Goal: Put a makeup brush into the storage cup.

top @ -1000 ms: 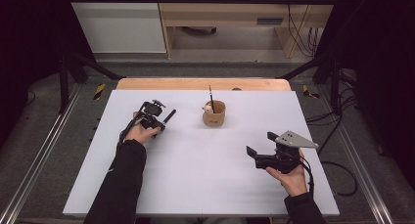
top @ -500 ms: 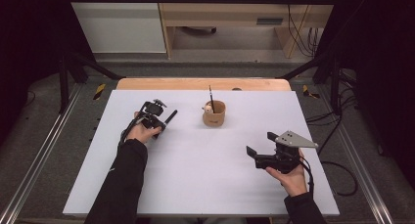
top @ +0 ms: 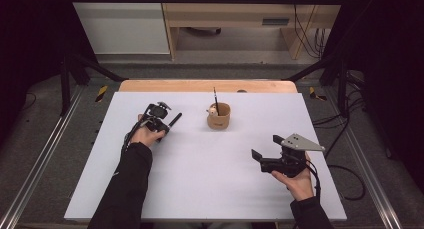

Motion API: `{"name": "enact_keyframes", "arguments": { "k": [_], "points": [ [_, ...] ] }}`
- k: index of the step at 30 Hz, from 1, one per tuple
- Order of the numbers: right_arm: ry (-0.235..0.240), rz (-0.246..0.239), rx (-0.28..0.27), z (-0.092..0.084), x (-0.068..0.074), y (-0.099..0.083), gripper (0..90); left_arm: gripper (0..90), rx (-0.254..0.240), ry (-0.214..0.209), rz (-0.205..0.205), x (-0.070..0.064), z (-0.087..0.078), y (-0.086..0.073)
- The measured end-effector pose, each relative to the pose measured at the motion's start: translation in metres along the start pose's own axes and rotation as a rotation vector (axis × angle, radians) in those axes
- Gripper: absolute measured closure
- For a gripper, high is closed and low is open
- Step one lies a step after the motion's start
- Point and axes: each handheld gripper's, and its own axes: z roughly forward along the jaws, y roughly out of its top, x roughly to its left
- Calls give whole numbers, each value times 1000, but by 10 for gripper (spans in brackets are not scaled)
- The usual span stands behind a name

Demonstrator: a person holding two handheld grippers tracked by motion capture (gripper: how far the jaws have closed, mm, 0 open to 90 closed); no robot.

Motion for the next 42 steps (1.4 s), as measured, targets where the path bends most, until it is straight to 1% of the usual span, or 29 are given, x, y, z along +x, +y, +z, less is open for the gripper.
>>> {"name": "enact_keyframes", "arguments": {
  "k": [4, 5, 7, 12, 17, 19, 23, 25, 31, 33, 36, 39, 42],
  "points": [
    [-2, 2, 2, 0, 0, 0, 79, 774, -14, 12, 16, -2, -2, 0],
    [-1, 3, 1, 0, 0, 0, 79, 774, -22, 7, 10, -2, -3, 1],
    [0, 2, 0, 0, 0, 0, 79, 774, -36, 12, 9, -2, -7, 1],
    [-3, 4, -4, -1, 0, 0, 79, 774, -95, 16, 10, -1, -23, -1],
    [-4, 7, -6, -1, 0, 1, 78, 774, -164, 16, 25, -5, -40, -3],
    [-4, 4, -8, -2, 1, 1, 78, 774, -186, 9, 29, -7, -46, -5],
    [-5, 2, -8, -2, 1, 2, 78, 774, -211, 8, 58, -11, -55, -9],
    [-7, -1, -8, -1, 1, 2, 78, 775, -221, 0, 71, -13, -59, -11],
    [-16, -9, 2, 0, 2, 2, 78, 774, -252, -17, 126, -22, -76, -19],
    [-24, -25, 5, 1, 3, 2, 76, 775, -267, -25, 141, -26, -82, -22],
    [-28, -44, 12, 1, 5, 4, 71, 775, -291, -42, 160, -32, -90, -29],
    [-23, -53, 5, 2, 8, 6, 66, 774, -307, -56, 184, -39, -98, -35],
    [-17, -56, 0, 2, 11, 9, 64, 774, -319, -67, 223, -48, -106, -40]
  ]
}}
